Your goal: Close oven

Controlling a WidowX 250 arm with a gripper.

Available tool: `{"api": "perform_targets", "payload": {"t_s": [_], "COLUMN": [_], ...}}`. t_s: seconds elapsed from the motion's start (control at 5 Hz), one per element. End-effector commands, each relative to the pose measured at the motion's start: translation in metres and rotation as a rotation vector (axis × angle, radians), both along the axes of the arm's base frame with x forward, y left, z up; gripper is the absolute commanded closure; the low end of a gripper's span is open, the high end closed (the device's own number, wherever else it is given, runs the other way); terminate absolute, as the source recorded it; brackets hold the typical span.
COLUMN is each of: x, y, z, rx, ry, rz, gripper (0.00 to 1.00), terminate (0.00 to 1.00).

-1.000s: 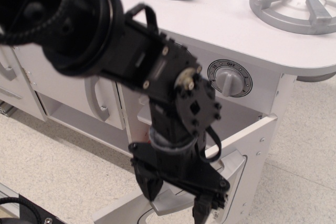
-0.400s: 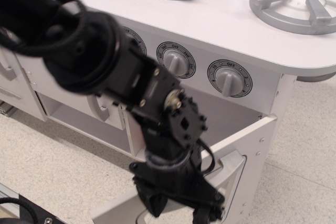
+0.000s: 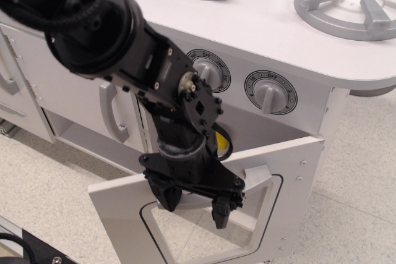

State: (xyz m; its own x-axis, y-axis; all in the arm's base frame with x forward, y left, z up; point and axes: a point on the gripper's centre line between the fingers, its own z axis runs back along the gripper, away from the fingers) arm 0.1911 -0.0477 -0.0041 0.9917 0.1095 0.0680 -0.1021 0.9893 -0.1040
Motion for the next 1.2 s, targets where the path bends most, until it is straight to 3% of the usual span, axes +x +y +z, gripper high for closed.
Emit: {"api": "perform_targets", "payload": {"t_s": [0.0, 0.2, 0.4, 0.6, 1.0], "x": [0.028, 0.04, 0.049, 0.049, 0.017], "y": [0.019, 0.033, 0.041, 0.044, 0.034], "z": [-0.001, 0.019, 0.054, 0.077, 0.054], "rx": [0.044, 0.042, 0.014, -0.02, 0.006], "ry": [-0.028, -0.068, -0.1, -0.083, -0.01], "rz": [0.052, 0.087, 0.11, 0.106, 0.011], "gripper": [0.0, 0.0, 0.0, 0.0, 0.0], "terminate": [0.0, 0.0, 0.0, 0.0, 0.0]}}
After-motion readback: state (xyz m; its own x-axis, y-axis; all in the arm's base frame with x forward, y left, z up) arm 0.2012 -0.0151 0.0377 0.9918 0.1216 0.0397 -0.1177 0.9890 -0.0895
